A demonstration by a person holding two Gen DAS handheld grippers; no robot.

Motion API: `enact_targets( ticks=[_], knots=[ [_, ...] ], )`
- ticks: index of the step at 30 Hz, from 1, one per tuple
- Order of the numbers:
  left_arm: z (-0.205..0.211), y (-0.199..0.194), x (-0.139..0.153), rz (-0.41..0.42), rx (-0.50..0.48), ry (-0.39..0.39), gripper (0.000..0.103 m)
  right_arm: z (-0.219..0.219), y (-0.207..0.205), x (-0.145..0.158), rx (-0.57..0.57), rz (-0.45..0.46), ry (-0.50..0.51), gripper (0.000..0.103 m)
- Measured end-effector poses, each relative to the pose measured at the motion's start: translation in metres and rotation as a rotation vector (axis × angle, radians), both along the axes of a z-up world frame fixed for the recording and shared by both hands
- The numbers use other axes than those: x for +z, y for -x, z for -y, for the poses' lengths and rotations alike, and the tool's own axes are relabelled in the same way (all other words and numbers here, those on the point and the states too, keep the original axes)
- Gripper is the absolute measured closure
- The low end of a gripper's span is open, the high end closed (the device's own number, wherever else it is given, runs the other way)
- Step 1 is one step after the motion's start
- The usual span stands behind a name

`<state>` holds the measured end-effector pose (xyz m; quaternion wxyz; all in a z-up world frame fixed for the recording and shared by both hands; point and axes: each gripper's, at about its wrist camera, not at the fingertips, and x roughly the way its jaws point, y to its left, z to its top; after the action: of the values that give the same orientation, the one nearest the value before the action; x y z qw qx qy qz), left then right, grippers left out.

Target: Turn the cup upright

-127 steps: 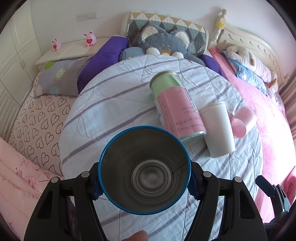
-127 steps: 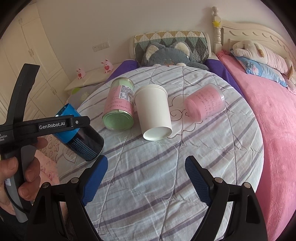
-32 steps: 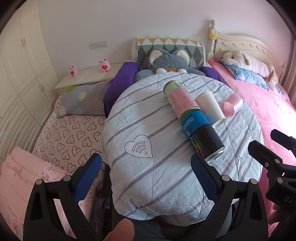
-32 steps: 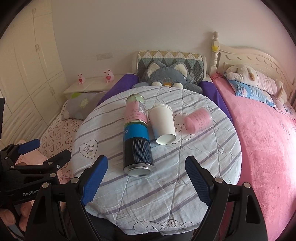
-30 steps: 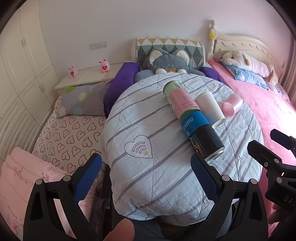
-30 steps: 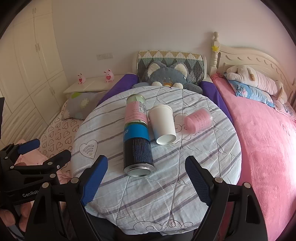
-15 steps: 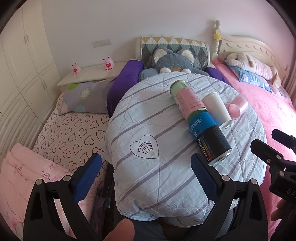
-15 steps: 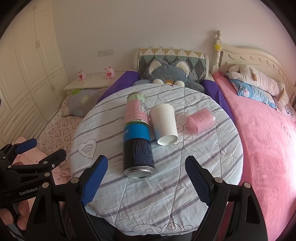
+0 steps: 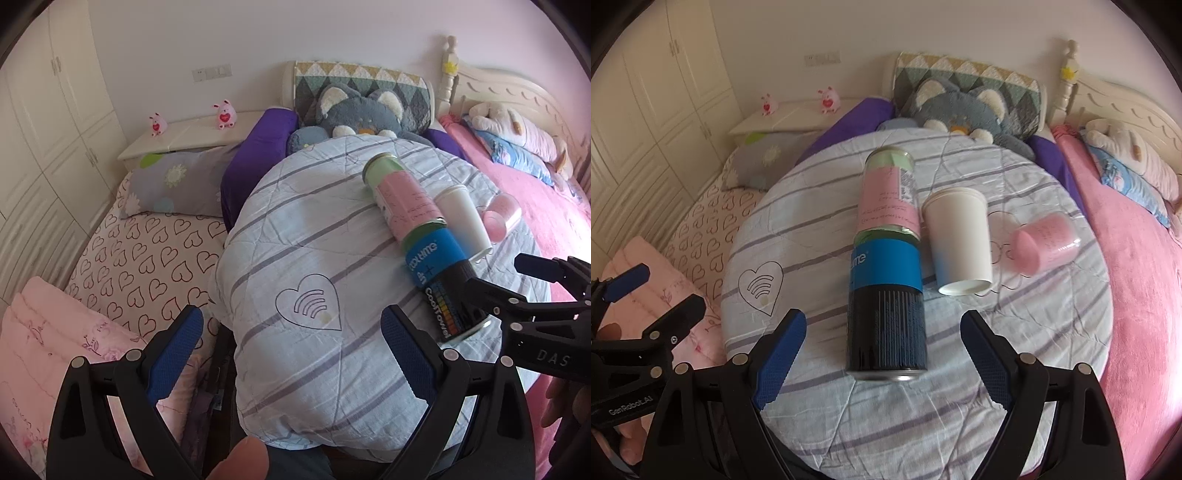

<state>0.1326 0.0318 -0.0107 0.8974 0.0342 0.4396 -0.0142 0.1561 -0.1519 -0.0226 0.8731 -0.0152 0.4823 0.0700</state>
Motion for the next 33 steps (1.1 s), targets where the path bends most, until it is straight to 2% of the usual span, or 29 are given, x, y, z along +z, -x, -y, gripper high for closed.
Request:
enact_targets(
  ticks=[9, 20, 33],
  knots=[
    [-0.012, -0.031, -0.015, -0.024, 0.036, -0.008, 0.005, -0.01, -0.047, -0.032, 0.047, -0.132, 0.027, 0.017],
    [-0.019, -0.061, -0.038, -0.067, 0.036, 0.024, 0.005, -0.019, -0.087, -0.065, 0.058, -0.27, 0.074, 0.017],
    [-0.025, -0.07, -0.051, -0.099, 0.034, 0.071, 0.005, -0.023, -0.106, -0.079, 0.099, -0.403, 0.082, 0.017]
  ],
)
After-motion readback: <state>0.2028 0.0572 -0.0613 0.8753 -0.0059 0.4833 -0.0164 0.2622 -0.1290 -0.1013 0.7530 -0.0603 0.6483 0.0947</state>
